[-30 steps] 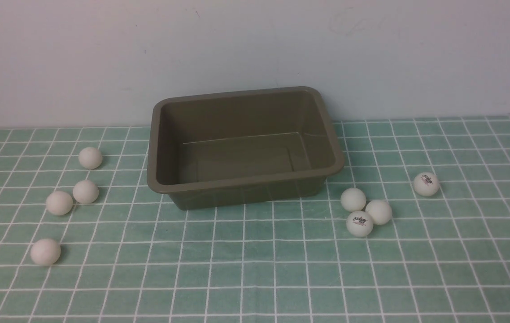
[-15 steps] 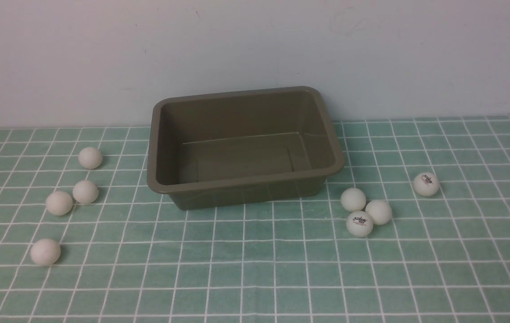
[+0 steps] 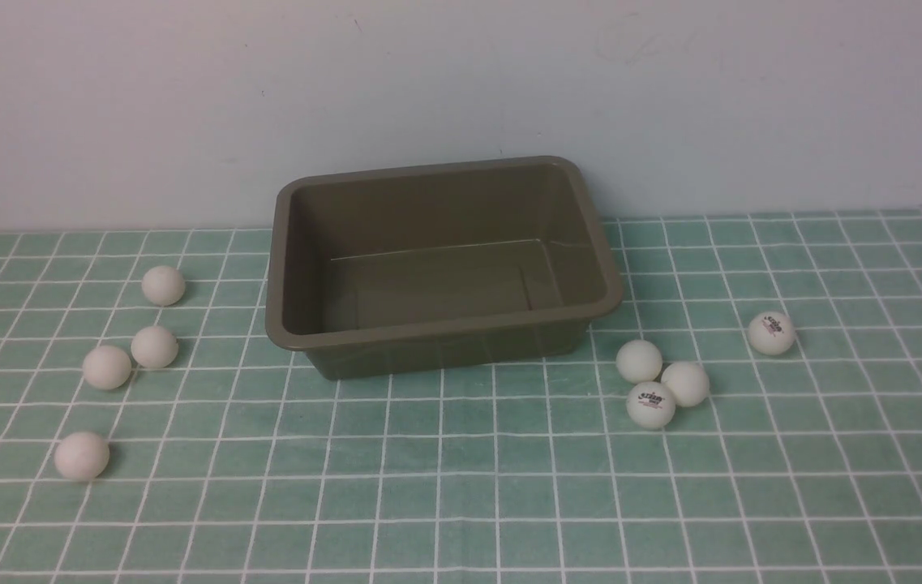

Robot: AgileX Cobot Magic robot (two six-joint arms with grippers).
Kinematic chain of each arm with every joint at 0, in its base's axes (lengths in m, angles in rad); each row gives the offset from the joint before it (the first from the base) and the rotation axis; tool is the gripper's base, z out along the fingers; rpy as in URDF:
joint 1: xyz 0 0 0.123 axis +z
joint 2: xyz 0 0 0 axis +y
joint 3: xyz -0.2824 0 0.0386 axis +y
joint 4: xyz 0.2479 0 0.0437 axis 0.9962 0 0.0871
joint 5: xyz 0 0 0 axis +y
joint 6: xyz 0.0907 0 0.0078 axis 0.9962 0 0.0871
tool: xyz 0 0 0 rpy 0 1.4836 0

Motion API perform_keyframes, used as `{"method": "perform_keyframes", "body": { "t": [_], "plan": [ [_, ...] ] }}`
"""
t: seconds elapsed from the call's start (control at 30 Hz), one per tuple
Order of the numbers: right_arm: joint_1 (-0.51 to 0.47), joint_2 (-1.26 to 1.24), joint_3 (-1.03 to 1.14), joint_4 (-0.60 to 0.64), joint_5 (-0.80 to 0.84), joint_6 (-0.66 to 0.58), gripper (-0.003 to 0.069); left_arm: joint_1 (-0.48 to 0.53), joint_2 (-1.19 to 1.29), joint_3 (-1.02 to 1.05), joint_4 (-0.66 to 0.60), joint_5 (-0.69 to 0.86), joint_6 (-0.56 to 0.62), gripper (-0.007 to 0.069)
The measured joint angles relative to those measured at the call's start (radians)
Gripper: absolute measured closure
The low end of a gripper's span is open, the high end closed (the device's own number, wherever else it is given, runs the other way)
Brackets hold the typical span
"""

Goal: Put the table tennis balls in the box on the green coffee tablecloth.
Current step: 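Reach for and grasp a ping pong ball on the table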

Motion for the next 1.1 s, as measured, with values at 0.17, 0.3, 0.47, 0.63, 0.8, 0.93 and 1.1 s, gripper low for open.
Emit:
{"method": "perform_keyframes", "body": {
  "t": [0.17,0.3,0.47,0.63,0.8,0.93,1.1],
  "plan": [
    [0.000,0.153,-0.162,-0.204,0.244,-0.002,0.0672,0.000,0.000,0.000,0.000,0.000,0.000,0.0629],
    [0.000,0.297,-0.243,-0.229,0.342,-0.001,0.0670,0.000,0.000,0.000,0.000,0.000,0.000,0.0629],
    [0.000,0.553,-0.378,-0.126,0.454,-0.079,0.0670,0.000,0.000,0.000,0.000,0.000,0.000,0.0629],
    [0.000,0.752,-0.503,-0.023,0.499,-0.145,0.0670,0.000,0.000,0.000,0.000,0.000,0.000,0.0629],
    [0.049,0.903,-0.588,0.039,0.500,-0.219,0.0670,0.000,0.000,0.000,0.000,0.000,0.000,0.0629],
    [0.178,1.055,-0.670,0.024,0.497,-0.230,0.0668,0.000,0.000,0.000,0.000,0.000,0.000,0.0629],
    [0.329,1.337,-0.789,-0.198,0.502,-0.081,0.0668,0.000,0.000,0.000,0.000,0.000,0.000,0.0629]
  ]
}}
